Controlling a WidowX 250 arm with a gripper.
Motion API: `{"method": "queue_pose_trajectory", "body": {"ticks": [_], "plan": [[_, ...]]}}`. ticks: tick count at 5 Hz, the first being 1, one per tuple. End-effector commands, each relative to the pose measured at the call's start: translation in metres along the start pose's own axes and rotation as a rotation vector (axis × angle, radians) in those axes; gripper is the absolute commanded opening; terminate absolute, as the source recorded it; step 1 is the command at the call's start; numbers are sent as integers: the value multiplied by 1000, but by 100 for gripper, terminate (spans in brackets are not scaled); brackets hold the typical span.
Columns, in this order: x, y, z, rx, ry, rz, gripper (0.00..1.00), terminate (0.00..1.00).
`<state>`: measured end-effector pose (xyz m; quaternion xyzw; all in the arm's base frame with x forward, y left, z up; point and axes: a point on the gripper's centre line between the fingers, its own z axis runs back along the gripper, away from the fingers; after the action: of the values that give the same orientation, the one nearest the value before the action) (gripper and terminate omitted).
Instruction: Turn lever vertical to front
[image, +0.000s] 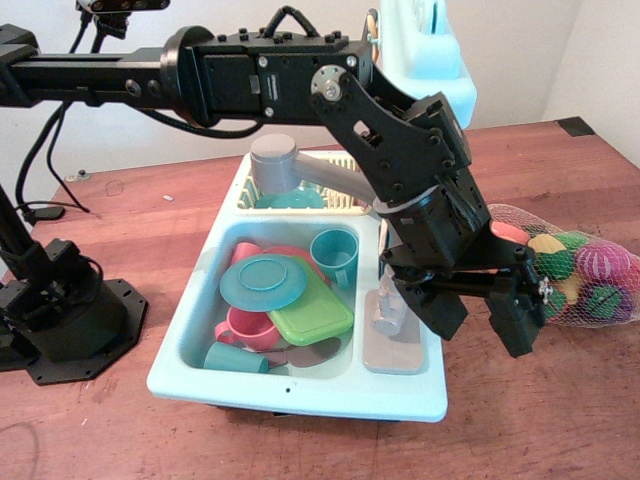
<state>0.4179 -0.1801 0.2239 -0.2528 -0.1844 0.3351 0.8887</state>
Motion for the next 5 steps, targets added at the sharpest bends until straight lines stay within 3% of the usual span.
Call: {"method": "queue_pose_trajectory", "body": {"ticks": [1,5], "plan": [[0,0,0,0,0,0,100,0],[9,17,5,5,-30,2,100,0]]}}
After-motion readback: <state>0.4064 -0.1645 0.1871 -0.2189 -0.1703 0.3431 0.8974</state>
